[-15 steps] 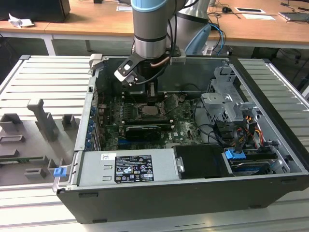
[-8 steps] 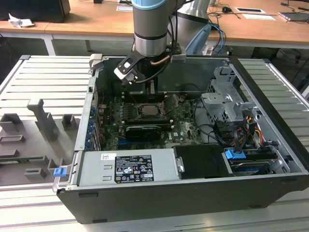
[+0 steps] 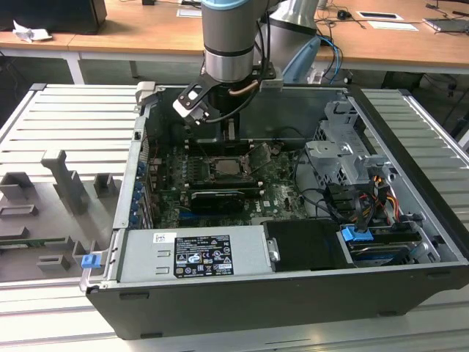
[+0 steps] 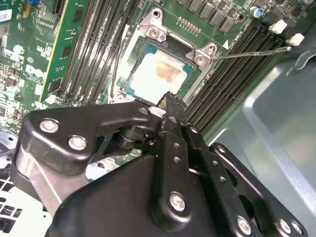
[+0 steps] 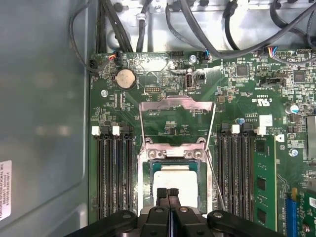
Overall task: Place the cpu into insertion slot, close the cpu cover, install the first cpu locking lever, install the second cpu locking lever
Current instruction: 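Close the cpu cover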
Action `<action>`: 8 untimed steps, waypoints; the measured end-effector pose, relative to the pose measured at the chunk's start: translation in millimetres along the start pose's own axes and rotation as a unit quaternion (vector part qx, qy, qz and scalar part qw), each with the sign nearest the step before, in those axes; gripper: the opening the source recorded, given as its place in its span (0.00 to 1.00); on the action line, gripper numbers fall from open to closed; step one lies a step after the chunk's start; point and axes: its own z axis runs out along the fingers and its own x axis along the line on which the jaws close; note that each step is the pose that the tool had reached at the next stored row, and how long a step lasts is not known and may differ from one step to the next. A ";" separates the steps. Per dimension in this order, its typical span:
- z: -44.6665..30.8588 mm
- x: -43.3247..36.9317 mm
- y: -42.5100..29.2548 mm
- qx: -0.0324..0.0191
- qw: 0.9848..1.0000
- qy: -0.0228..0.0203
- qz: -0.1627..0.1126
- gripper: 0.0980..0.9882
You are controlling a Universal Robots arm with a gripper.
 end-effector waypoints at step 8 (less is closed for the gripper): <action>-6.7 0.3 0.4 0.000 1.000 0.000 0.000 0.01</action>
